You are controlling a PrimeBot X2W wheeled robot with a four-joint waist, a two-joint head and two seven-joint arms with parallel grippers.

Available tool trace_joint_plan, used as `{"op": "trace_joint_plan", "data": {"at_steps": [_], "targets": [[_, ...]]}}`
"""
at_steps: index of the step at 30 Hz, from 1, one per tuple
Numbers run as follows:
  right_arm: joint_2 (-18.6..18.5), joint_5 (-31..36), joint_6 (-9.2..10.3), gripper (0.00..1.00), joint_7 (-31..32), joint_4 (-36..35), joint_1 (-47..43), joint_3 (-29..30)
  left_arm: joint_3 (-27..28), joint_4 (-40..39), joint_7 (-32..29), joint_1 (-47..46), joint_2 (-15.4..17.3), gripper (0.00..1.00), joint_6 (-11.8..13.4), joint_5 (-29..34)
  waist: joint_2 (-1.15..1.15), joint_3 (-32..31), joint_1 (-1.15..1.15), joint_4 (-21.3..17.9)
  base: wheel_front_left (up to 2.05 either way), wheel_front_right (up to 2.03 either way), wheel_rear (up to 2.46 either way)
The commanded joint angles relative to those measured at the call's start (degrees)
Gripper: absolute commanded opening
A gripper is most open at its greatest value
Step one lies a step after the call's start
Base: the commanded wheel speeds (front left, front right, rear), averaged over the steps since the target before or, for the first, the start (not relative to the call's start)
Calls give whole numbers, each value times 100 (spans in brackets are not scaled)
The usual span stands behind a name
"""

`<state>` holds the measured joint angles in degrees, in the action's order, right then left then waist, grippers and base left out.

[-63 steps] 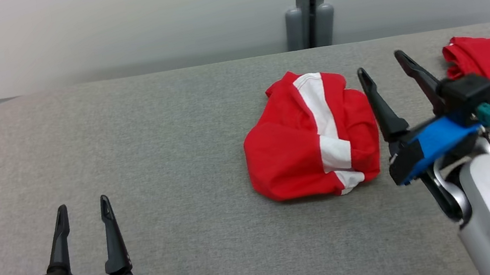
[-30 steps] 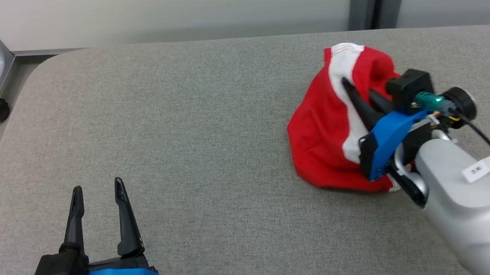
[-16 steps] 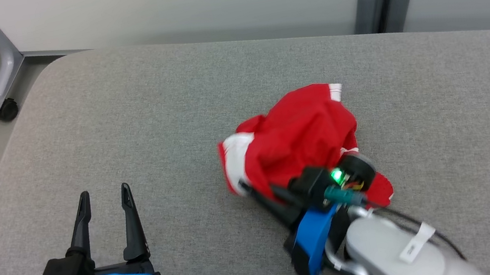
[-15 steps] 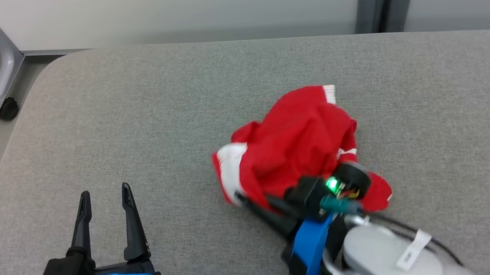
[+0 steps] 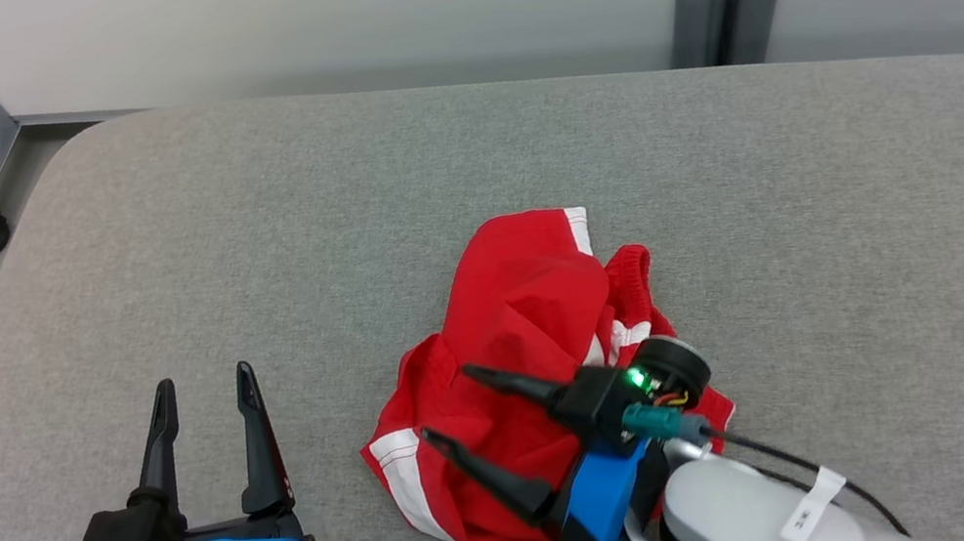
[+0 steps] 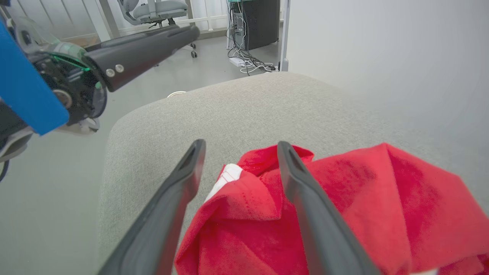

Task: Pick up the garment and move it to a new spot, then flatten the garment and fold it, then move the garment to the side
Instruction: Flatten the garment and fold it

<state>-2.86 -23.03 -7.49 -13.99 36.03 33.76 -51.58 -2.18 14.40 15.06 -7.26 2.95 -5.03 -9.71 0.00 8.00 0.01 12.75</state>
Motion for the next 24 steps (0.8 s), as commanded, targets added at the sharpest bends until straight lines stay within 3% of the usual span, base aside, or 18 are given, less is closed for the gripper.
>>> {"op": "trace_joint_plan", "data": {"at_steps": [1, 10, 17, 24], "targets": [[-11, 59, -1, 100, -47, -38, 44, 107, 41, -13, 14, 22, -9, 100, 22, 19, 0, -40, -1, -53, 0, 0, 0], [-532, 465, -1, 100, -67, -430, -101, 1411, 163, -77, 14, 97, -9, 100, -4, 91, 0, -110, -1, -225, 0, 0, 0], [-781, 746, -1, 100, 409, -439, -398, 2386, 171, -129, 14, 110, -9, 100, -29, 122, 0, -58, -1, -247, 0, 0, 0], [-663, 584, -1, 100, 1012, -380, -645, 2378, 96, -121, 14, 43, -9, 100, -38, 88, 0, 32, -1, -187, 0, 0, 0]]}}
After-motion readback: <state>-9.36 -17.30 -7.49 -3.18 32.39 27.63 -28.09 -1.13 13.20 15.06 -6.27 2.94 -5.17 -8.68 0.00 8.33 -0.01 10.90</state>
